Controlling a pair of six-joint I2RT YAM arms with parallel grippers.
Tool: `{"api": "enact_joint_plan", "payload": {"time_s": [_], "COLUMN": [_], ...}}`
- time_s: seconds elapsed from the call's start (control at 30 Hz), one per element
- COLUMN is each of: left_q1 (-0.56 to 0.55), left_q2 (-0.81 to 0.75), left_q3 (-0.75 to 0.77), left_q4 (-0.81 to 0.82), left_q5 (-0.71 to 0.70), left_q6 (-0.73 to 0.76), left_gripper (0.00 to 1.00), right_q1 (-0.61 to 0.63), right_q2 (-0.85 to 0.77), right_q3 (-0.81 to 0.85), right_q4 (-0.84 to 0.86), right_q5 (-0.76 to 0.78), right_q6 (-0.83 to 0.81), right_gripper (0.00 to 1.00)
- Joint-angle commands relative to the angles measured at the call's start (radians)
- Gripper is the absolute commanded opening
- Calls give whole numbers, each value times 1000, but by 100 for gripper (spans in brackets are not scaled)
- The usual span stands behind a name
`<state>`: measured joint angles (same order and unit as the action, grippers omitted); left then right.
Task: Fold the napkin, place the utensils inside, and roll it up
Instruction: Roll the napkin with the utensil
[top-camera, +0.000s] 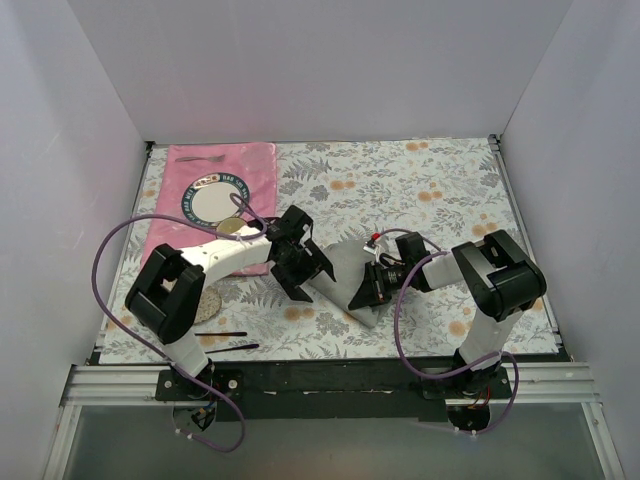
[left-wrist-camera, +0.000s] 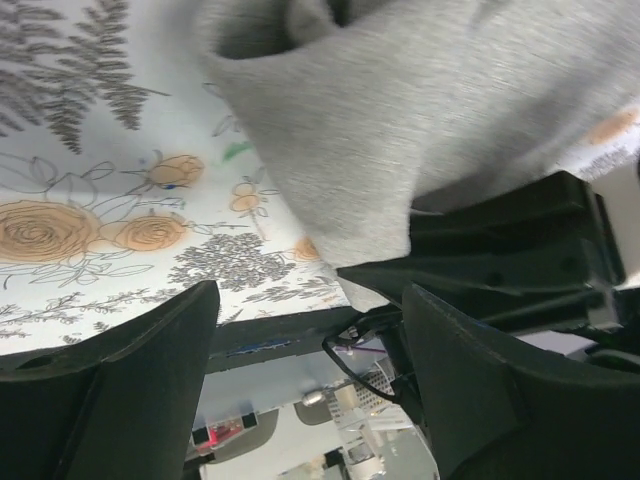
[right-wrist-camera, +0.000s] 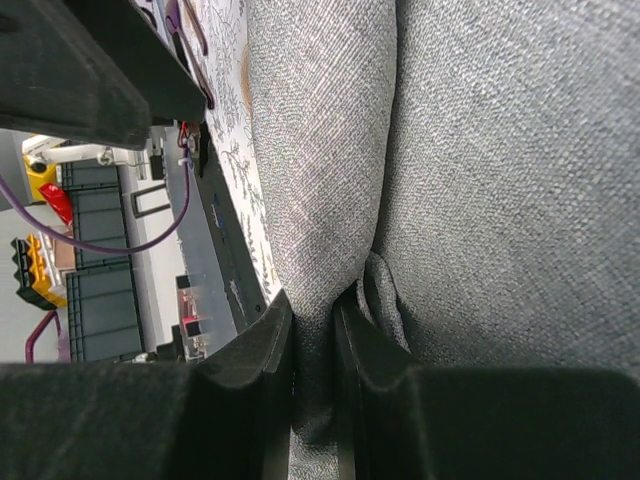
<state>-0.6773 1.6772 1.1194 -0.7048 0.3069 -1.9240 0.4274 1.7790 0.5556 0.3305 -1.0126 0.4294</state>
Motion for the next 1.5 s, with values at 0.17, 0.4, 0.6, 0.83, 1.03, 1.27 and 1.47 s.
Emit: {"api": "enact_joint_plan", "payload": {"time_s": [0.17,0.4,0.6,0.83,1.03,1.27,1.47], "left_q1": [-21,-47,-47,-47,-42,-39,-31], "left_q2": [45,110,150,188,200,213,205], "left_q3": [5,-12,-40,0,39,63,56], "left_q4": [142,145,174,142,82,54,54], "left_q5": [-12,-23,-84,-112,-106,-77,-52], "left_q6": [-147,-173,-140,-81,-46,-24,-23], "left_gripper": [74,70,49,11,0,0,0], "right_q1": [-4,-4,-3,36,117,263,459], "right_q2": [72,82,71,-18,-145,-358,-431], "right_q3": [-17,18,53,131,259,360,351], "right_q4": [-128,-168,-237,-430,-613,-766,-752], "right_q5": [100,101,127,249,472,911,1137], "right_q6": [-64,-87,-122,-222,-293,-340,-402], "right_gripper": [1,1,1,16,35,76,72]}}
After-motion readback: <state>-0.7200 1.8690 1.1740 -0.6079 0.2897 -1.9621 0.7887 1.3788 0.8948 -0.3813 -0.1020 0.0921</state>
